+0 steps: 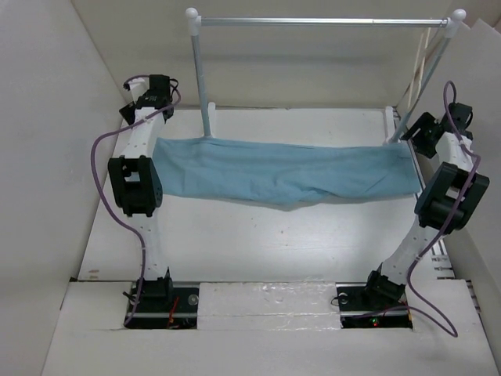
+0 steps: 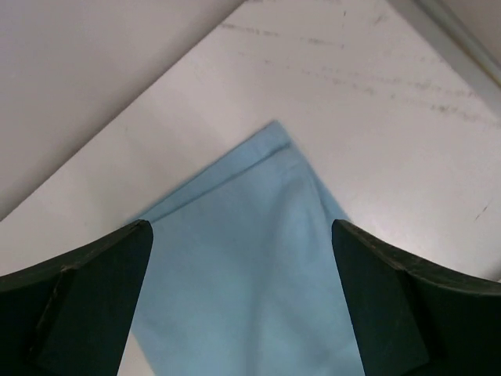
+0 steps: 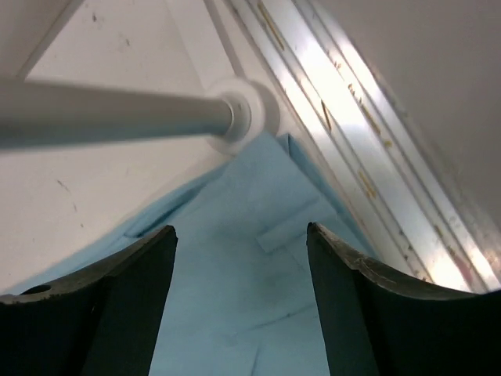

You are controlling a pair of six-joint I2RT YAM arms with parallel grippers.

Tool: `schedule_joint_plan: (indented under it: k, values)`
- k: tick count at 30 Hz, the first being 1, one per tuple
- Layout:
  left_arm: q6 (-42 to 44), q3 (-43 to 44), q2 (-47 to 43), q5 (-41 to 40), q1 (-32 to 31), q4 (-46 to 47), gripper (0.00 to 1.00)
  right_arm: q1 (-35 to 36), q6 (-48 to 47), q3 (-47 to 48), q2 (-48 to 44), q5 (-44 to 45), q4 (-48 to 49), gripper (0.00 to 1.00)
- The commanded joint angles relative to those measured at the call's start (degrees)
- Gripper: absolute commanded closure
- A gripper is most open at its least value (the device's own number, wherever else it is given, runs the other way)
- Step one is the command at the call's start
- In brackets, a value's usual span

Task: Place the trousers on the hanger
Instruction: Fold the trousers at the center of the board.

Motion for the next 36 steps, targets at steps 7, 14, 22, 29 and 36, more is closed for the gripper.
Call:
schedule_joint_plan:
  k: [7, 14, 22, 29, 36]
  values:
    - [-6.1, -39.4, -31.1, 13.9, 0.1, 8.2, 0.2, -1.5, 3.7, -33.6, -28.7, -6.1, 20.4, 0.86]
    - [-10.5, -64.4, -42.3, 24.5, 3.6, 14.6, 0.19, 6.5, 1.3, -47.3, -41.8, -4.7, 19.9, 1.0]
    - [-13.5, -62.4, -32.6, 24.6, 4.2, 14.5, 0.15, 6.8, 7.8, -64.7, -45.3, -15.4, 25.3, 0.41]
    - [-15.7, -59.6, -26.4, 24.5, 4.2, 15.6, 0.14, 3.7, 9.0, -68.9, -44.6, -15.0, 27.7, 0.31]
    - [-16.2, -56.2, -22.3, 22.3, 4.2, 15.4, 0.28, 2.5, 15.1, -66.3, -28.7, -16.0, 44.4, 0.37]
